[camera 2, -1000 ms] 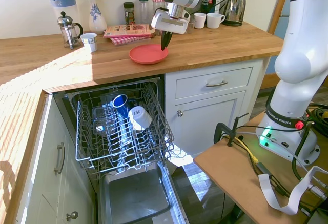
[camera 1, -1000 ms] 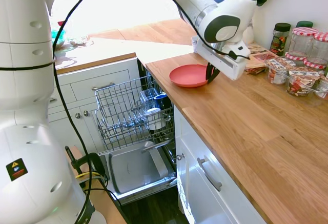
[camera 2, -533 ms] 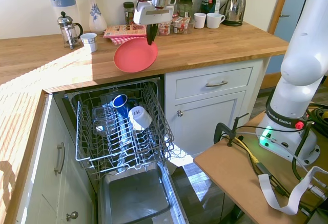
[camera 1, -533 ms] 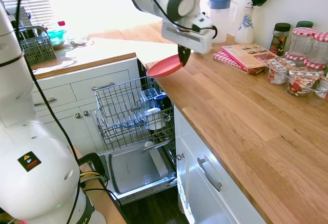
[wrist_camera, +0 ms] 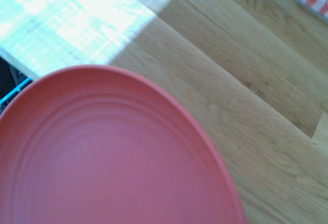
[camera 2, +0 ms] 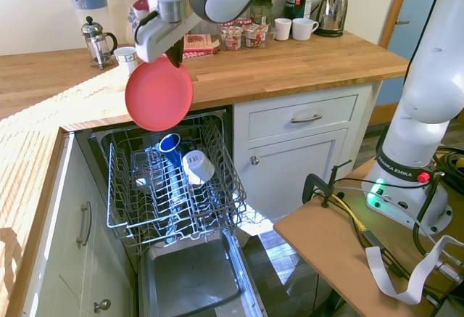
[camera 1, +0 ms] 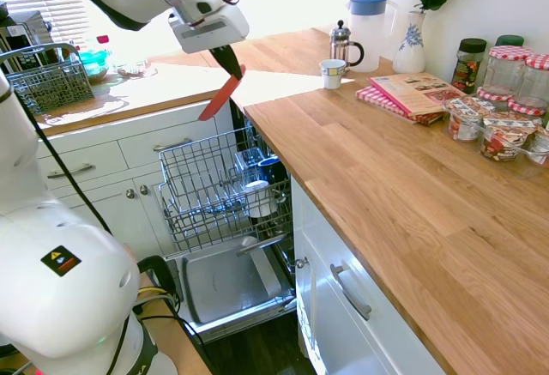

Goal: Put the plate in the dishwasher

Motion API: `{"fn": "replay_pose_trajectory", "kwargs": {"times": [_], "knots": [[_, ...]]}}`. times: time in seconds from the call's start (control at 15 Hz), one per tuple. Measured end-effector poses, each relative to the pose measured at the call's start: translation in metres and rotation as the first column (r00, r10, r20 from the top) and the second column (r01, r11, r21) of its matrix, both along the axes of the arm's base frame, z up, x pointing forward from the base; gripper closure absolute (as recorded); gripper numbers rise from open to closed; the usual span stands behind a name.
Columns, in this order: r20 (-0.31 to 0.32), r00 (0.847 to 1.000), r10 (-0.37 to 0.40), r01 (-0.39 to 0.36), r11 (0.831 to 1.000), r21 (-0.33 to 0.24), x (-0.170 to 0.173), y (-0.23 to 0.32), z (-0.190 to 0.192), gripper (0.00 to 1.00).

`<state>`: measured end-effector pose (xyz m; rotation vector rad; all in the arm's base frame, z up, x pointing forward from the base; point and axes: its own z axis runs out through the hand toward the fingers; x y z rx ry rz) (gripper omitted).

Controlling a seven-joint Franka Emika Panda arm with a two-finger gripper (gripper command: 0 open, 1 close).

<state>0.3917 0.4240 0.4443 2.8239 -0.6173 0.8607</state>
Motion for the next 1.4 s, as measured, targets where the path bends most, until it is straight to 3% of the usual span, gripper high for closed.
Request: {"fn": "replay_pose_trajectory", "kwargs": {"times": [0.2, 0.4, 0.73, 1.07, 1.4], "knots": [[0.130, 0.989, 0.072, -0.050, 0.985, -0.166, -0.057, 0.076, -0.062, 1.00], [0.149, 0.983, 0.104, -0.057, 0.956, -0.289, -0.061, 0.112, -0.139, 1.00], [0.130, 0.986, 0.108, -0.057, 0.936, -0.347, -0.058, 0.150, -0.200, 1.00], [0.197, 0.970, 0.145, -0.052, 0.910, -0.412, -0.053, 0.153, -0.199, 1.00], [0.190, 0.949, 0.250, -0.107, 0.827, -0.552, -0.073, 0.137, -0.232, 1.00]]}}
